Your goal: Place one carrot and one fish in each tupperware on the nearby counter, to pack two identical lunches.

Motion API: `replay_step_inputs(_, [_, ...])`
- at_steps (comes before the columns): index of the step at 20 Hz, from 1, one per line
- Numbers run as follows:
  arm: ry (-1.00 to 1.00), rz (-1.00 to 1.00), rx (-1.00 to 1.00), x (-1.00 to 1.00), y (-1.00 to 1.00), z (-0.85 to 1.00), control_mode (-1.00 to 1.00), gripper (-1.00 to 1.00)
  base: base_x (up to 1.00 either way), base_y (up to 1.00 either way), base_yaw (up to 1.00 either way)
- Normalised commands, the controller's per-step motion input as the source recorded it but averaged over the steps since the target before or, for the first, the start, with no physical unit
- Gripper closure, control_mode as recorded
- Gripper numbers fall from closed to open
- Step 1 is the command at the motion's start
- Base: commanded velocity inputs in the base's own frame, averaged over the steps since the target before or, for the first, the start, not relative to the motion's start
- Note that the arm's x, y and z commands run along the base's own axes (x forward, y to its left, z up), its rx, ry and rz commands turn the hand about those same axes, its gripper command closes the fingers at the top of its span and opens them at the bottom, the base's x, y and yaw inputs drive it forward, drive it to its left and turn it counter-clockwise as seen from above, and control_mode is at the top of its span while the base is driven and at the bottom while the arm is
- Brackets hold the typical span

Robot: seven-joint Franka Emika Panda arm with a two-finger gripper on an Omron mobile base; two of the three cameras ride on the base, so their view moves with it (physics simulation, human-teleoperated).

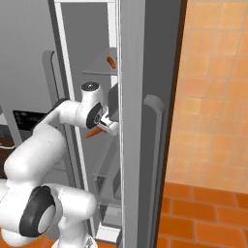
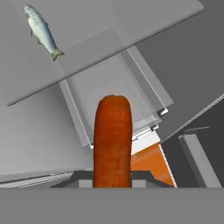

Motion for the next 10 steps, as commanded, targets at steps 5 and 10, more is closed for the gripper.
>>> replay_step_inputs(5, [0.03,0.0,0.0,-0.99,0.4,0.06,-1.0,1.0,0.0,0.0,0.0])
replay_step_inputs(10, [0.03,0.0,0.0,-0.78,0.17,0.0,1.0,1.0,-0.2,0.08,0.0])
